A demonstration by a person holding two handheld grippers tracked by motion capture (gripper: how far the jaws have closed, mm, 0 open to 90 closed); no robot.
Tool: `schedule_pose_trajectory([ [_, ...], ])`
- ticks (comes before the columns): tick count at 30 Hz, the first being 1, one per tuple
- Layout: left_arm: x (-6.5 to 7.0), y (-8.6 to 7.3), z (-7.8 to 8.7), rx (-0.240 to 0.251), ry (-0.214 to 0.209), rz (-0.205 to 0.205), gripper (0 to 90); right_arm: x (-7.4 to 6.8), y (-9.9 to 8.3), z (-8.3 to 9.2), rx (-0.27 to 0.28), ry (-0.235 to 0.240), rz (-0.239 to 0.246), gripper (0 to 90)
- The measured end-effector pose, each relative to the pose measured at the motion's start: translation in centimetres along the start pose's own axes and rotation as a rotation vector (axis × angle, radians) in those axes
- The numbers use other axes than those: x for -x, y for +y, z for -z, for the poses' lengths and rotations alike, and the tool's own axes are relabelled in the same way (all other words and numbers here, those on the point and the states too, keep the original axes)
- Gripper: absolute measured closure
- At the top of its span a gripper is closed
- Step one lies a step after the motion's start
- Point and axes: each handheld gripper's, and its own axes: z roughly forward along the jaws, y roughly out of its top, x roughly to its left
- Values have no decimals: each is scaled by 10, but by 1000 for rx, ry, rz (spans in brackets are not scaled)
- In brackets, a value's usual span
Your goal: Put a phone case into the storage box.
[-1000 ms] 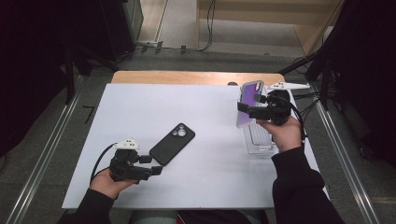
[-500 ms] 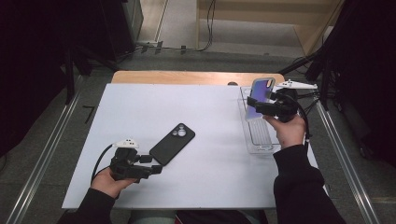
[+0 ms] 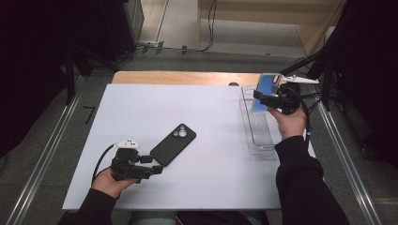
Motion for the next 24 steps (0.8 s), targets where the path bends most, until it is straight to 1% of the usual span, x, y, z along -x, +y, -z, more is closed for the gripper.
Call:
schedule_pose_trajectory([
  [3,0,0,0,0,0,0,321,4,4,-7,-12,-25,9,151],
  [7,0,0,0,0,-1,-1,321,8,11,-15,-10,-41,0,150],
  [8,-1,0,0,0,3,1,322,10,13,-18,-16,-44,0,150],
  [9,-1,0,0,0,3,1,322,10,13,-18,-16,-44,0,150],
  [10,-1,0,0,5,0,5,321,11,16,-23,-26,-48,1,150],
  [11,-2,1,0,4,-1,5,322,11,18,-26,-23,-51,-4,150],
  [13,-2,1,0,5,-1,4,321,12,20,-28,-22,-59,2,150],
  [14,-1,1,-1,6,0,5,322,13,24,-33,-22,-74,11,150],
  [15,-1,1,-1,6,0,5,322,14,26,-36,-25,-73,12,150],
  [16,-1,1,-1,8,-4,5,322,16,27,-39,-30,-69,1,150],
  [17,-1,1,-1,8,-4,5,322,16,27,-39,-30,-69,1,150],
  [19,-2,1,-1,6,-5,4,321,20,30,-47,-33,-64,-14,150],
  [21,-1,1,-1,5,-2,4,321,22,30,-52,-28,-75,-9,150],
  [24,-1,1,-1,8,-3,6,322,25,29,-61,-36,-88,-7,149],
])
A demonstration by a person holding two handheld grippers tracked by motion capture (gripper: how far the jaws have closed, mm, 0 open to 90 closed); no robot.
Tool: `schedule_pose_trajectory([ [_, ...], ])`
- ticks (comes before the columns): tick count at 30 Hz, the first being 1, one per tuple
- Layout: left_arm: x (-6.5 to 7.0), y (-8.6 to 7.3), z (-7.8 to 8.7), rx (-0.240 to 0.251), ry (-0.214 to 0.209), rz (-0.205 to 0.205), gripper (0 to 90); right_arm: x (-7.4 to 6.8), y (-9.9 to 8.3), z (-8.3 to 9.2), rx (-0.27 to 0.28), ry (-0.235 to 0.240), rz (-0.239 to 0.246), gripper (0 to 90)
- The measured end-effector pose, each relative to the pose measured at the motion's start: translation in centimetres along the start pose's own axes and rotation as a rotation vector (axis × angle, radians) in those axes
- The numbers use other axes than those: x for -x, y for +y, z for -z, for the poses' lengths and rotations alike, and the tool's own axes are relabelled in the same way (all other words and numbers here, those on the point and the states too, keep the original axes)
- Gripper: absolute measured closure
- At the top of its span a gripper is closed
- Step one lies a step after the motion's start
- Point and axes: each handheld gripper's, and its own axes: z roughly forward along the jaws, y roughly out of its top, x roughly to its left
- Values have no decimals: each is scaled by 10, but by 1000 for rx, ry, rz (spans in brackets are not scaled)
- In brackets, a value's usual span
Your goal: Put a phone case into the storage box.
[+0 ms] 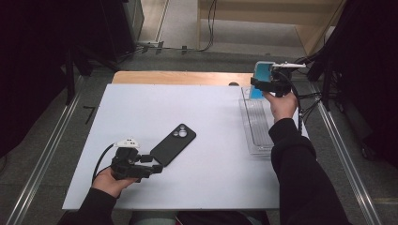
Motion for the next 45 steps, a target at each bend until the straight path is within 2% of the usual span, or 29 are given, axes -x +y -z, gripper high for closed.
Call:
schedule_pose_trajectory([
  [9,0,0,0,-3,0,0,322,4,-7,-26,-34,-49,-3,148],
  [11,0,0,0,-7,1,-2,322,5,-8,-29,-53,-51,-1,148],
  [12,0,0,-1,-7,1,-4,322,5,-9,-35,-85,-62,-6,147],
  [16,0,-1,-1,-10,5,-4,322,5,-13,-44,-81,-54,-12,146],
  [19,0,-1,-1,-11,7,-6,322,4,-15,-49,-85,-43,-41,146],
  [20,0,-1,-1,-11,6,-6,322,4,-16,-51,-91,-54,-35,146],
  [25,0,-1,-2,-12,4,-6,322,3,-16,-54,-70,-73,-21,145],
  [31,0,-1,-2,-12,2,-6,322,1,-17,-54,-66,-68,-5,142],
  [36,0,-1,-2,-12,1,-6,322,-3,-17,-55,-52,-74,38,106],
  [45,0,-1,-2,-12,0,-5,322,-1,-16,-54,-61,-74,27,75],
])
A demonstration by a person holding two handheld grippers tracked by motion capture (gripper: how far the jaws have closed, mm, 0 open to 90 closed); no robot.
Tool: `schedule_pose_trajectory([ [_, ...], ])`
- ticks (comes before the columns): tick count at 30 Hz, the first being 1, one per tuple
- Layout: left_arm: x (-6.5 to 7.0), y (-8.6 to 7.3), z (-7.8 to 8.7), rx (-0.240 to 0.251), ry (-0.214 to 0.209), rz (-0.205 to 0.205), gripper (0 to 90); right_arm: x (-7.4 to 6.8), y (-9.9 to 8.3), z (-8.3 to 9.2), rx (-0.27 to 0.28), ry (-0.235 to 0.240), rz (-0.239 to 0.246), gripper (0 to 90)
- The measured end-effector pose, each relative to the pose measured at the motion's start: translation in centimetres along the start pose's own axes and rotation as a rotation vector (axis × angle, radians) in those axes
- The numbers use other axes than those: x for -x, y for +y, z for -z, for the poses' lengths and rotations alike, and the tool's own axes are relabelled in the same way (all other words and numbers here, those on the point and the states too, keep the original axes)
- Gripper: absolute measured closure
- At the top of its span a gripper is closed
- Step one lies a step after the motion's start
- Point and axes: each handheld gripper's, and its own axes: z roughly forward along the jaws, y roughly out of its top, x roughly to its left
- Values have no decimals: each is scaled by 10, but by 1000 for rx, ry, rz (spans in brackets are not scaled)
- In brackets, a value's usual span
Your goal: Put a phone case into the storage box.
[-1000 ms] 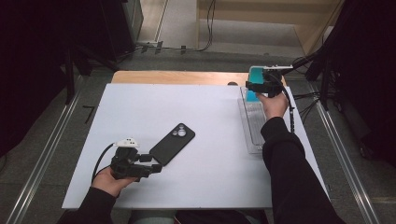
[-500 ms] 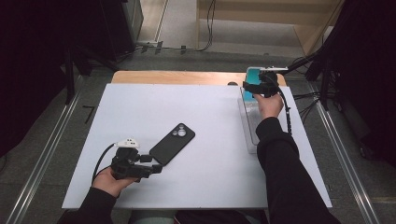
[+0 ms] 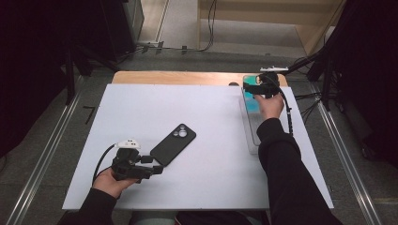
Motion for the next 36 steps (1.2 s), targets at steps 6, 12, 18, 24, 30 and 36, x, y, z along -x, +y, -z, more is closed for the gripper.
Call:
schedule_pose_trajectory([
  [6,-1,0,0,-1,1,3,322,2,2,6,-1,-4,-24,0],
  [12,-1,2,-1,3,1,9,322,4,7,17,-7,20,-37,0],
  [18,-2,5,-3,-2,-3,12,322,-1,12,35,-49,72,-59,0],
  [24,-6,3,1,0,8,38,322,-14,11,56,-97,159,-34,0],
  [30,-8,2,5,9,18,48,322,-31,8,73,-115,281,-3,2],
  [36,-9,1,6,10,15,52,322,-40,0,85,-117,355,30,49],
])
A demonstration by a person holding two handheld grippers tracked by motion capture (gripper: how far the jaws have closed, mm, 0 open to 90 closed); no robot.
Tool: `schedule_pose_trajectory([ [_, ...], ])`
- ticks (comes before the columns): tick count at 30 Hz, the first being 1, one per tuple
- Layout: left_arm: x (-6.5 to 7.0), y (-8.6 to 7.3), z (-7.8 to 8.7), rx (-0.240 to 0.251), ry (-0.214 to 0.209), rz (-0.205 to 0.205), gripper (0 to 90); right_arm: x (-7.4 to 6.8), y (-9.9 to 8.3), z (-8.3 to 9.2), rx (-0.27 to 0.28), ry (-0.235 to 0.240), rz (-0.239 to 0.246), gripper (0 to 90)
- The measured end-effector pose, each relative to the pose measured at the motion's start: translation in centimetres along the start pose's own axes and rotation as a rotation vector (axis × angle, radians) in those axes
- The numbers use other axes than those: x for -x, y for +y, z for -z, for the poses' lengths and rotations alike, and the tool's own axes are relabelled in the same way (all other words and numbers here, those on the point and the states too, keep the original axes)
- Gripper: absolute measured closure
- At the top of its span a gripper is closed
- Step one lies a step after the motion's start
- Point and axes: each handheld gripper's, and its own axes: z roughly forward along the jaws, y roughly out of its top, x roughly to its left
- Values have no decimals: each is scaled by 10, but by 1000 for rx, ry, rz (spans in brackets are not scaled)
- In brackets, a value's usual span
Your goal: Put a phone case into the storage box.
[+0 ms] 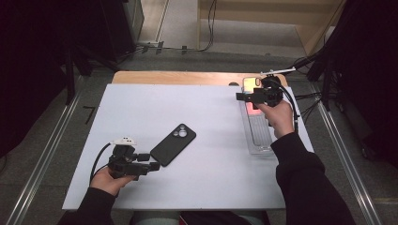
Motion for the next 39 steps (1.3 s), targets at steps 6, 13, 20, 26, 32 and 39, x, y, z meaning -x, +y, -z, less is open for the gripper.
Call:
schedule_pose_trajectory([
  [6,-1,-1,1,2,-3,1,321,-15,-13,5,-22,49,68,111],
  [13,0,0,3,12,-8,-2,321,-33,-29,4,-73,135,134,122],
  [20,1,1,4,14,-19,-2,322,-49,-43,3,-103,164,174,127],
  [26,1,1,4,15,-20,-3,321,-57,-56,6,-102,202,186,133],
  [32,3,1,4,14,-26,-2,321,-64,-71,15,-104,226,206,137],
  [39,4,3,3,22,-44,-1,323,-68,-89,22,-105,250,219,137],
])
